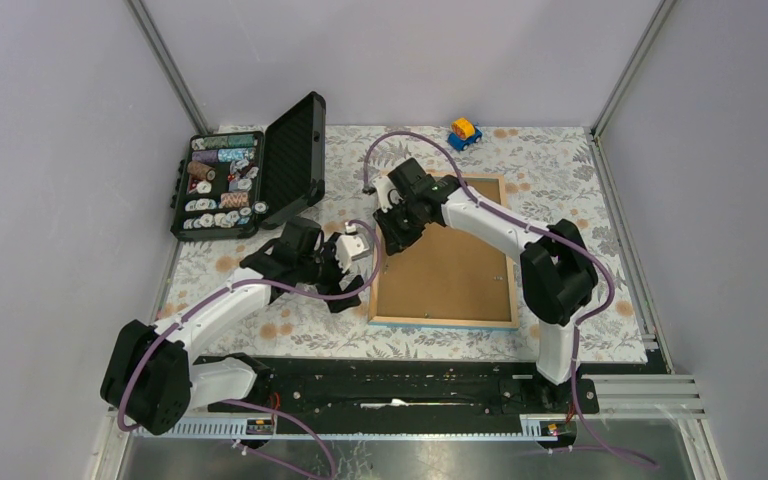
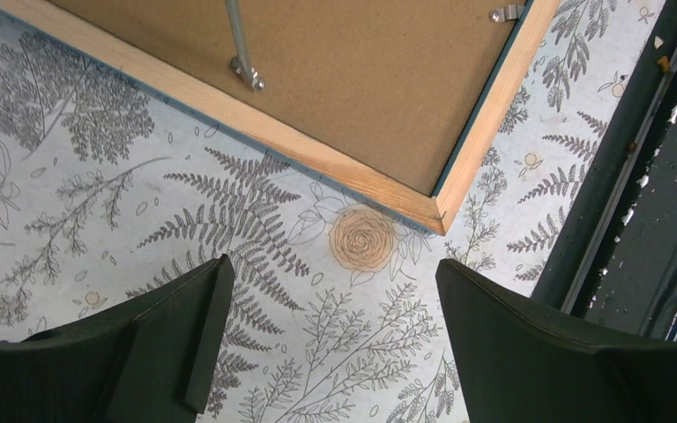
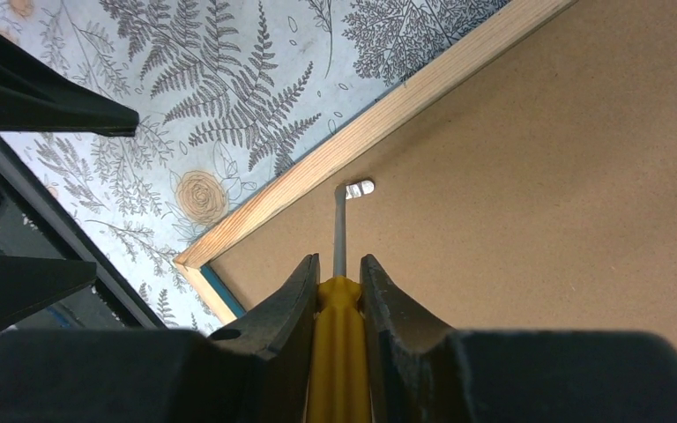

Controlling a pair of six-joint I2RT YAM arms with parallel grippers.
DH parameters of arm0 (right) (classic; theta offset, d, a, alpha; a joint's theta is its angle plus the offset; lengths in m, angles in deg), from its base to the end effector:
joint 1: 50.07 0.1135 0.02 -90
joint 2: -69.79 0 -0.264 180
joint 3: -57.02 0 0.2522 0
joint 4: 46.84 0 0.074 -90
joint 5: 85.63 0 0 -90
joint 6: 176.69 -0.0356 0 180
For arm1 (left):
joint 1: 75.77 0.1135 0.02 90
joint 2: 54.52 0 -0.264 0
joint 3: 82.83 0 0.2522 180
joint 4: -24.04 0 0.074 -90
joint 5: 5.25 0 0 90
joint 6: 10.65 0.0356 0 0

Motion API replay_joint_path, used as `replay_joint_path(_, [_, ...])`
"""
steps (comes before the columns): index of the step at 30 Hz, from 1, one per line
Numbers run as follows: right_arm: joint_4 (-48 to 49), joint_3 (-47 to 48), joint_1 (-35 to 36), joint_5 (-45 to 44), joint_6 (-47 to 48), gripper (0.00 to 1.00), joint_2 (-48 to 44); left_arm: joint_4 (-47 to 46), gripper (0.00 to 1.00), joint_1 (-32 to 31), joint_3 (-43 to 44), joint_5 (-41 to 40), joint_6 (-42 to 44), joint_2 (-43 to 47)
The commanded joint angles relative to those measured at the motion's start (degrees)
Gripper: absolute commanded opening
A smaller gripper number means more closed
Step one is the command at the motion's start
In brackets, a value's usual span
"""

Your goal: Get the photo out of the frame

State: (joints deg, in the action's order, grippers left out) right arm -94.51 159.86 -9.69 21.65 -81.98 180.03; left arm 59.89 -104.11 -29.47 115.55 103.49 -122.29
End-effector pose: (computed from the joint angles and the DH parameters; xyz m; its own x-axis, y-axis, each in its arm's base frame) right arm 0.3156 0.2823 0.2402 -0.5610 -0.5800 -0.5906 -0.7969 0.5715 0.1957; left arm 0.1949 -0.1258 0.2147 -0.3330 0.5787 -0.7444 0.9118 0.3988 -0.0978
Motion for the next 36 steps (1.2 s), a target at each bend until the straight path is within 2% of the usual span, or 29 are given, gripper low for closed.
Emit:
replay_joint_path(1, [2.3, 3.7, -3.2, 6.6, -1.3, 0.0, -2.6, -5.6, 0.91, -2.3, -0.8, 1.2, -0.6, -0.7])
replay_joint_path(8, [1.6, 5.9, -4.0, 4.6, -1.1, 0.0, -0.8, -9.6, 0.88, -10.5, -1.4, -5.1, 1.3, -3.8])
replay_joint_path(19, [1.7, 4.4, -4.3, 3.3, 0.3, 0.0, 1.0, -13.8, 0.88, -10.9, -0.2, -6.5, -0.9, -6.9])
replay_joint_path(36, [1.5, 0.1, -4.3, 4.1, 1.7, 0.0, 1.8, -13.7, 0.89, -10.8, 0.1, -7.7, -1.5, -9.0])
